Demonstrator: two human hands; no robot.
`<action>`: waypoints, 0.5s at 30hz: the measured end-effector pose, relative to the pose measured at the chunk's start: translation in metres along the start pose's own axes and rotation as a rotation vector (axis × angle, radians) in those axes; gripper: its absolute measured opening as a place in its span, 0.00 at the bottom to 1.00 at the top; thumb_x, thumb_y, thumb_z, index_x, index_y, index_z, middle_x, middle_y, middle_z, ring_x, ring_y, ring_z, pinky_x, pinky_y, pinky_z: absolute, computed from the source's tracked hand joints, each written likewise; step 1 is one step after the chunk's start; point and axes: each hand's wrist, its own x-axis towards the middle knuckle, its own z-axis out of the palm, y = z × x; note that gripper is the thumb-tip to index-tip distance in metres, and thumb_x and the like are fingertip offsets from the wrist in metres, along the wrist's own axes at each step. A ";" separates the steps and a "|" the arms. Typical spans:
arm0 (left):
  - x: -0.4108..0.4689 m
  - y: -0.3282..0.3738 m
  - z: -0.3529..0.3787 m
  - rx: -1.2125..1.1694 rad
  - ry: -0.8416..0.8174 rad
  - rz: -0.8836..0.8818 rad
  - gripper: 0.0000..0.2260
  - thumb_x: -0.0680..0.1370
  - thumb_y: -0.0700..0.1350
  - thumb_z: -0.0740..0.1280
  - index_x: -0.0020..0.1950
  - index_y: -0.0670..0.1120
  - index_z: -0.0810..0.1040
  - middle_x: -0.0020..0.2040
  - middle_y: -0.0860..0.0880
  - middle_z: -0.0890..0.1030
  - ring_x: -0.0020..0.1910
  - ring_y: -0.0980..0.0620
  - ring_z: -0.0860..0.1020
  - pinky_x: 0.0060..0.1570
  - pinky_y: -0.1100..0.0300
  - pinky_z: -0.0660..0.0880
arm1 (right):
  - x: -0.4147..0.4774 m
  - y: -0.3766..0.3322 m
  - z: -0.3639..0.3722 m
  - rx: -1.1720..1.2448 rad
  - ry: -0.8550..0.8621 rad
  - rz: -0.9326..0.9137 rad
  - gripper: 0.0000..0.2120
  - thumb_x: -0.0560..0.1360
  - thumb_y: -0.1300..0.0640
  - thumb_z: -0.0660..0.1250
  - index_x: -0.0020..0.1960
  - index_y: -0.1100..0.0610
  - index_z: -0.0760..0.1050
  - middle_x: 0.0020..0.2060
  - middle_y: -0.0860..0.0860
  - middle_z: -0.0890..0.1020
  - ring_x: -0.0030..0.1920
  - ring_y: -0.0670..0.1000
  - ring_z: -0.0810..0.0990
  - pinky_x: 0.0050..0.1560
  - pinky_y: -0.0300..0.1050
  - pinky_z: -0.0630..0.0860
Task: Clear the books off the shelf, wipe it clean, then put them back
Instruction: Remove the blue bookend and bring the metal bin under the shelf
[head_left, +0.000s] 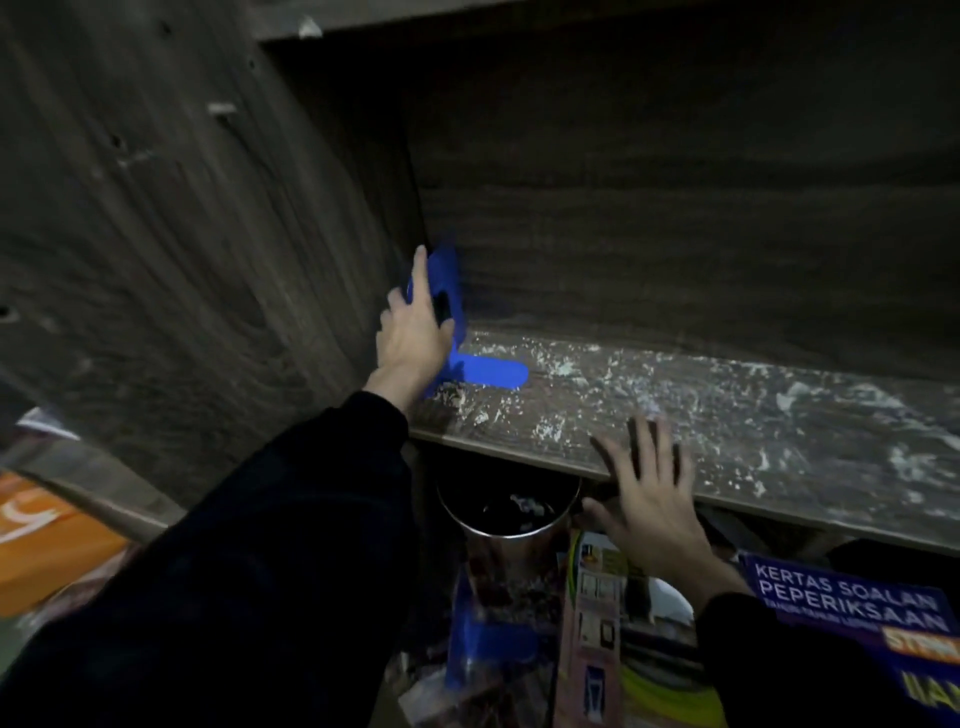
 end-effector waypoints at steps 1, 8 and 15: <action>0.005 -0.002 -0.001 -0.031 -0.051 -0.021 0.37 0.79 0.44 0.64 0.77 0.56 0.41 0.67 0.35 0.69 0.62 0.34 0.71 0.62 0.45 0.68 | 0.001 0.002 0.002 -0.042 -0.043 -0.019 0.35 0.71 0.37 0.56 0.73 0.52 0.59 0.76 0.63 0.54 0.76 0.62 0.46 0.69 0.60 0.42; -0.001 0.002 -0.005 -0.117 0.074 0.011 0.32 0.73 0.32 0.57 0.74 0.55 0.57 0.46 0.40 0.74 0.49 0.37 0.76 0.48 0.50 0.71 | 0.004 0.003 0.001 -0.104 -0.091 -0.049 0.40 0.68 0.32 0.55 0.72 0.55 0.61 0.75 0.60 0.59 0.74 0.62 0.51 0.67 0.62 0.43; -0.042 0.003 -0.037 -0.200 0.338 0.221 0.30 0.73 0.32 0.59 0.70 0.57 0.64 0.37 0.48 0.75 0.36 0.47 0.73 0.43 0.57 0.68 | 0.005 0.002 -0.003 -0.058 -0.165 -0.044 0.45 0.67 0.26 0.49 0.76 0.51 0.47 0.76 0.56 0.39 0.75 0.57 0.33 0.67 0.59 0.28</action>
